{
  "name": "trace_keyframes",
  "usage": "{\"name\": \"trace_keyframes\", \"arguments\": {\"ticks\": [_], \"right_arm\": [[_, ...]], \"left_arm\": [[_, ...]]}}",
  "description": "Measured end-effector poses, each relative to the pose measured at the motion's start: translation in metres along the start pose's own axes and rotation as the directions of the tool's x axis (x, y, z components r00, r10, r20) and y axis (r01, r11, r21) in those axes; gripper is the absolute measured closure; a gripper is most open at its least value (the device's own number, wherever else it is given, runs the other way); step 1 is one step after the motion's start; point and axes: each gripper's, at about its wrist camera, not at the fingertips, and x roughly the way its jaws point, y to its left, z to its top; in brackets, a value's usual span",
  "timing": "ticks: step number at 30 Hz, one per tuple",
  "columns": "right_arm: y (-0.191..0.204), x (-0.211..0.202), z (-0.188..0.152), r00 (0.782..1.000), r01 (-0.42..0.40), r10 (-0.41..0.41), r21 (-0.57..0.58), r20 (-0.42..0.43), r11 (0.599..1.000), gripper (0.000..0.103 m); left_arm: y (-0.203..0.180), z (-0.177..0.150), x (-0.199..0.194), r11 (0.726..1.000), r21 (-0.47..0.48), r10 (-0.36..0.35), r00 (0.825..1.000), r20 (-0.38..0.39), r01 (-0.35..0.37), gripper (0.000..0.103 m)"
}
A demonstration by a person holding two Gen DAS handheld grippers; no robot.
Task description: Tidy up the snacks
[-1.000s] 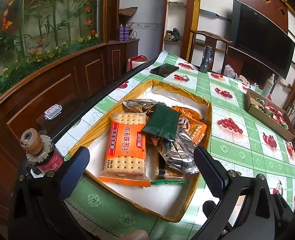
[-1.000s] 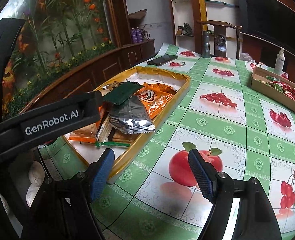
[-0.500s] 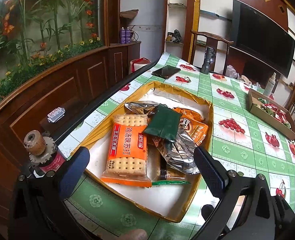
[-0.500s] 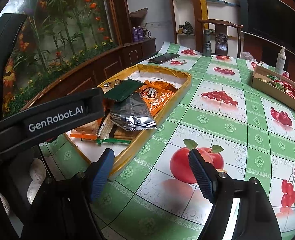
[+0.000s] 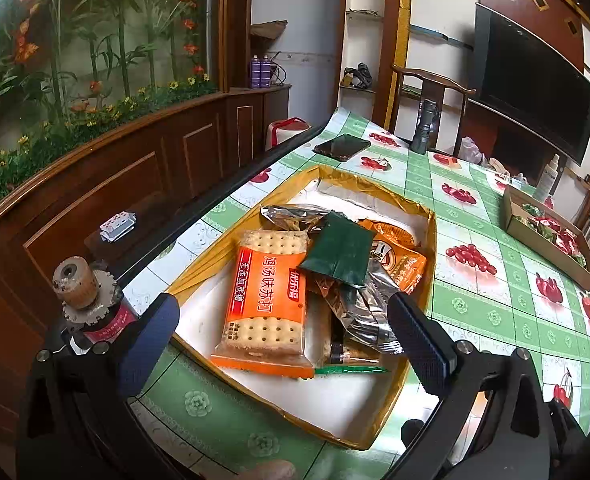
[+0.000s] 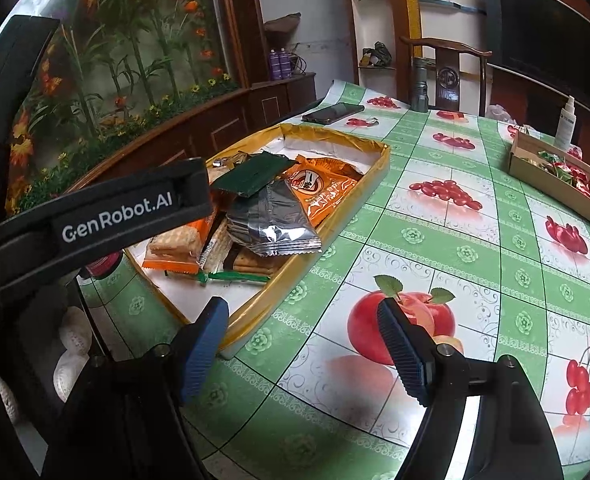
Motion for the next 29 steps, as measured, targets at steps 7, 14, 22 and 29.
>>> {"name": "trace_keyframes", "arguments": {"ticks": [7,14,22,29], "right_arm": [[0.001,0.001,0.000,1.000,0.001,-0.001,-0.004,-0.002,1.000,0.025],[0.004,0.003,-0.002,1.000,0.000,0.000,-0.015,-0.007,1.000,0.025],[0.008,0.005,-0.003,1.000,-0.001,0.001,-0.023,-0.012,1.000,0.024],[0.015,0.007,-0.006,0.999,-0.036,0.035,-0.043,-0.026,0.998,0.024]], "left_arm": [[0.001,-0.001,0.001,1.000,-0.007,-0.004,1.000,-0.005,0.004,0.000],[0.003,-0.002,0.003,1.000,-0.019,-0.005,1.000,-0.012,0.005,0.000],[0.007,-0.003,0.005,0.999,-0.037,-0.009,1.000,-0.016,0.009,0.000],[0.019,-0.005,0.012,0.996,-0.085,-0.018,0.998,-0.053,0.013,0.000]]}}
